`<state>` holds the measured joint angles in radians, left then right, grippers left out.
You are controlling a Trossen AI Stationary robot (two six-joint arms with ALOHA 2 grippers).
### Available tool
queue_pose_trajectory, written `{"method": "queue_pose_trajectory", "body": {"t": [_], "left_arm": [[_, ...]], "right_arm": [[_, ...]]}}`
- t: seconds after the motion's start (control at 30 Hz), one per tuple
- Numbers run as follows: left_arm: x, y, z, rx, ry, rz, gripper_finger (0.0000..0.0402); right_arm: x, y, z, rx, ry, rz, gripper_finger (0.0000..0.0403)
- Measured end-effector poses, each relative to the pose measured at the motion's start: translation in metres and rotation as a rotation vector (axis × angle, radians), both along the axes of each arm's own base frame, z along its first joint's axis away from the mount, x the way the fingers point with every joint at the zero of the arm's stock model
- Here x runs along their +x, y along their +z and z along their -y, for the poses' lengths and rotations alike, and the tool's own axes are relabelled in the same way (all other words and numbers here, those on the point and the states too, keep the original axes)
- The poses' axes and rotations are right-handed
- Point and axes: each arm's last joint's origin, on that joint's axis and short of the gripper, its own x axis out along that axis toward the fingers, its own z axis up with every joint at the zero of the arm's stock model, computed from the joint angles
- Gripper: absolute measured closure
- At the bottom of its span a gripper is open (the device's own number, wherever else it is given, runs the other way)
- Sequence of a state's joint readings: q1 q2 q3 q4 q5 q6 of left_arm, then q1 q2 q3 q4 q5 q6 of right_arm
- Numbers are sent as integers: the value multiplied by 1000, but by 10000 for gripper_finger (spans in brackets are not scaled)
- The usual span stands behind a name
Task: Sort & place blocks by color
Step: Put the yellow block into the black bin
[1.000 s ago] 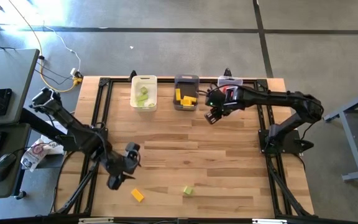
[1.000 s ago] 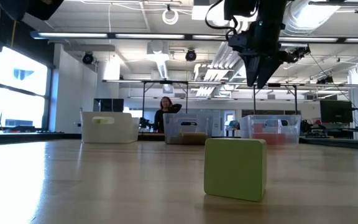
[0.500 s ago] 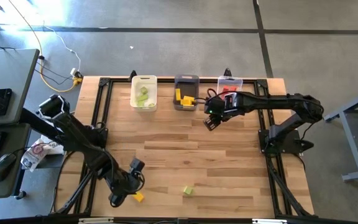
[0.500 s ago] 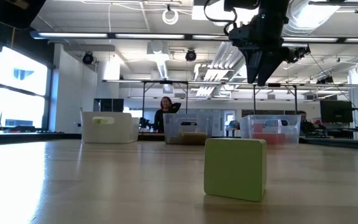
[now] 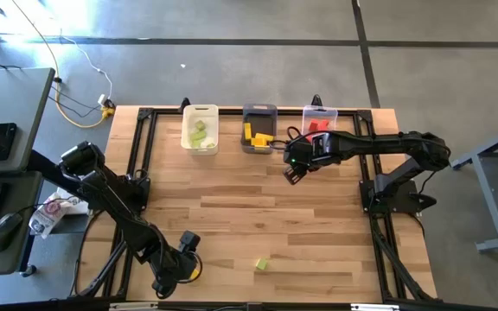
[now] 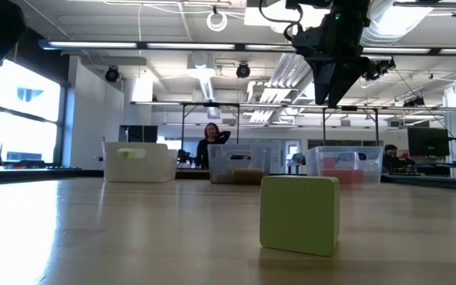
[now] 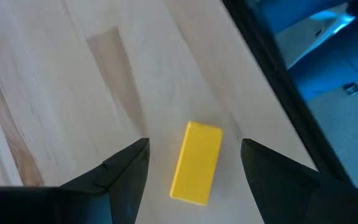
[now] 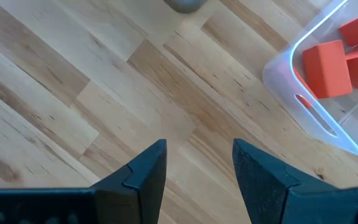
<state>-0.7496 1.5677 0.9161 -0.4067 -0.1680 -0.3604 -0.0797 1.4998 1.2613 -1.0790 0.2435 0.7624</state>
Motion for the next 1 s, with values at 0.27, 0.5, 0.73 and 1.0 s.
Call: {"method": "queue_pose_trajectory", "body": {"t": [0.27,0.5,0.73,1.0], "left_arm": [[3,-18,6,20,20,-43,163],[4,-39,10,52,42,-106,163],[5,-53,11,78,56,-146,163],[7,-56,12,83,60,-147,188]], "right_arm": [[1,0,-6,-34,16,-1,233],[1,0,-12,-32,17,5,233],[1,0,-12,-32,17,5,233],[1,0,-12,-32,18,6,233]]}}
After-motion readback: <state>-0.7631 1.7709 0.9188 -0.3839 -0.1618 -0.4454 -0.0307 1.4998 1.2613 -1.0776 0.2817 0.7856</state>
